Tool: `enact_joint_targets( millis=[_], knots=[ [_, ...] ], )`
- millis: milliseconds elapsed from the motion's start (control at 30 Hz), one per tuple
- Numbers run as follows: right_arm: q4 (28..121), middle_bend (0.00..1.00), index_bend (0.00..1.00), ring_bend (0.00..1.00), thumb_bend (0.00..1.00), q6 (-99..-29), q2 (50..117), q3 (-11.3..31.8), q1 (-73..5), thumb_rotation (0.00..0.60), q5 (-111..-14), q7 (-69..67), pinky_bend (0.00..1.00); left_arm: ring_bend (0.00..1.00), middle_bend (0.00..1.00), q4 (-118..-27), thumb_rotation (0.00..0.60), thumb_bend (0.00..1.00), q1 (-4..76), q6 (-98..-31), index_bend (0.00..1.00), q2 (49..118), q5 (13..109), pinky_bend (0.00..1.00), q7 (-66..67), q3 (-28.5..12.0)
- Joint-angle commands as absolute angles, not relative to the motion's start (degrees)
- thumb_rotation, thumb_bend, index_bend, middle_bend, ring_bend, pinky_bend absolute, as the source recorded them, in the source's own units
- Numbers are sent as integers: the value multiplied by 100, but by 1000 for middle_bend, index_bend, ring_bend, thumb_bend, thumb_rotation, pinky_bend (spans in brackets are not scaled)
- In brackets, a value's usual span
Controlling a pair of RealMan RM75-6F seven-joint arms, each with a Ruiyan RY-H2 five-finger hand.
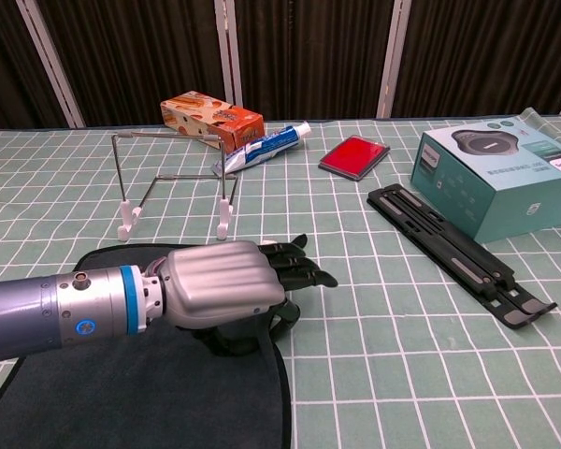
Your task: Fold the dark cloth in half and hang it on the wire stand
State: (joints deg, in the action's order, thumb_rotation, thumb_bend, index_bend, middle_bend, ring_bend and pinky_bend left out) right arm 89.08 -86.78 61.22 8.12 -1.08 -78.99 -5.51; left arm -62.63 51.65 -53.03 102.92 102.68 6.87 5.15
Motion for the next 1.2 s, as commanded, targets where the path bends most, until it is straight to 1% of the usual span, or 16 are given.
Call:
enact_joint_targets(
  millis=[33, 233, 367, 600, 800, 933, 1200],
  knots=[
    [8909, 0, 0, 0, 0, -8681, 6123, 809, -107, 600, -7906, -551, 0, 0, 0, -6245, 600, 458, 5153, -5344, 527, 10293, 10271, 0, 686, 536],
    [8914, 0, 0, 0, 0, -8698, 6117, 802, -98, 600, -7932, -566, 0, 0, 0, -6263, 600, 490, 5123, -5473, 574, 10244, 10277, 0, 663, 575],
    [8931, 0, 0, 0, 0, -8717, 6112, 794, -91, 600, -7959, -562, 0, 0, 0, -6318, 600, 493, 5074, -5632, 610, 10145, 10290, 0, 657, 589],
    [8982, 0, 0, 0, 0, -8773, 6109, 770, -76, 600, -8035, -527, 0, 0, 0, -6483, 600, 506, 4959, -5841, 633, 9886, 10309, 0, 642, 680],
    [9027, 0, 0, 0, 0, -8829, 6105, 751, -60, 600, -8102, -498, 0, 0, 0, -6753, 600, 514, 4775, -6188, 646, 9576, 10434, 0, 668, 840],
    [9053, 0, 0, 0, 0, -8858, 6107, 733, -54, 600, -8154, -471, 0, 0, 0, -6917, 600, 515, 4606, -6463, 649, 9302, 10577, 0, 693, 1026],
    [9084, 0, 0, 0, 0, -8894, 6122, 697, -51, 600, -8238, -400, 0, 0, 0, -6849, 600, 515, 4270, -6950, 658, 8873, 10816, 0, 713, 1342]
  ],
)
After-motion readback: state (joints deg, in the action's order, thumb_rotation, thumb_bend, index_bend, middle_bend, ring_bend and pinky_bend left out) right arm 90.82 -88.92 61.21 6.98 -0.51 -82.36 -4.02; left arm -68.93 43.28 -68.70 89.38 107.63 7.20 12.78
